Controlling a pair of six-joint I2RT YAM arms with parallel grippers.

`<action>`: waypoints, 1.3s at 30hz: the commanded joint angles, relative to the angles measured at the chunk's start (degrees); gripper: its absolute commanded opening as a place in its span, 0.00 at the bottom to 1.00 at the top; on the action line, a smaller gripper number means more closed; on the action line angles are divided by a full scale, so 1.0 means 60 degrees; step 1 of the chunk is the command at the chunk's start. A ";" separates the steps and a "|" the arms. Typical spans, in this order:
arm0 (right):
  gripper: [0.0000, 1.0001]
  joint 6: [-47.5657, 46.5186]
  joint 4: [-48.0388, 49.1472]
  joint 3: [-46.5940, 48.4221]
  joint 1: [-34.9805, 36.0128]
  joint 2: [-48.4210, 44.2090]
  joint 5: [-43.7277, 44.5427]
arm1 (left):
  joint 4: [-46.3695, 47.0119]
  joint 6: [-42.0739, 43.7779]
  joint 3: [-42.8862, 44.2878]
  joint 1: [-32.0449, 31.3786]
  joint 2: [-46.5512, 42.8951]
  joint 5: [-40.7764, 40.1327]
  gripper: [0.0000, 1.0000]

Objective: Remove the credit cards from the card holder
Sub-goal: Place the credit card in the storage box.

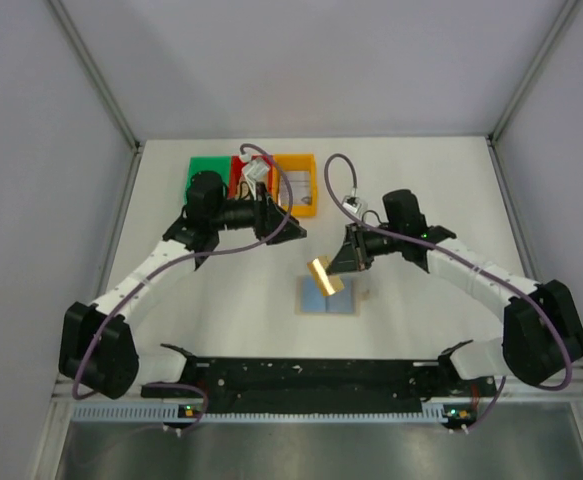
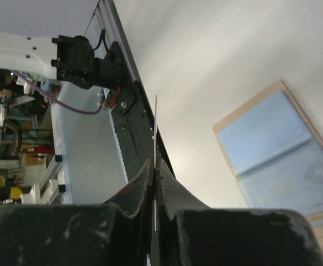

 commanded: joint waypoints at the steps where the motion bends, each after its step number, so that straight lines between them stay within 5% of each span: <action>1: 0.00 -0.1407 -0.1598 0.1075 0.0358 -0.0464 -0.0847 | -0.3439 0.1885 0.0761 -0.0061 0.0375 0.1429 0.67; 14: 0.00 -0.3281 -0.3471 0.2949 0.1237 -0.0070 -0.0643 | -0.2826 0.1270 0.0908 -0.0896 0.0360 0.1811 0.58; 25: 0.00 -0.4352 -0.4572 0.3625 0.1604 0.0180 -0.0247 | -0.0408 -0.0019 0.0381 -0.1219 0.0155 0.2133 0.47; 28: 0.00 -0.4455 -0.4733 0.3684 0.1604 0.0166 -0.0203 | -0.0495 0.0083 0.0366 -0.1248 0.0140 0.2280 0.37; 39: 0.00 -0.4616 -0.4997 0.3801 0.1707 0.0166 -0.0027 | -0.2836 0.1750 0.1039 -0.1687 0.0404 0.1886 0.36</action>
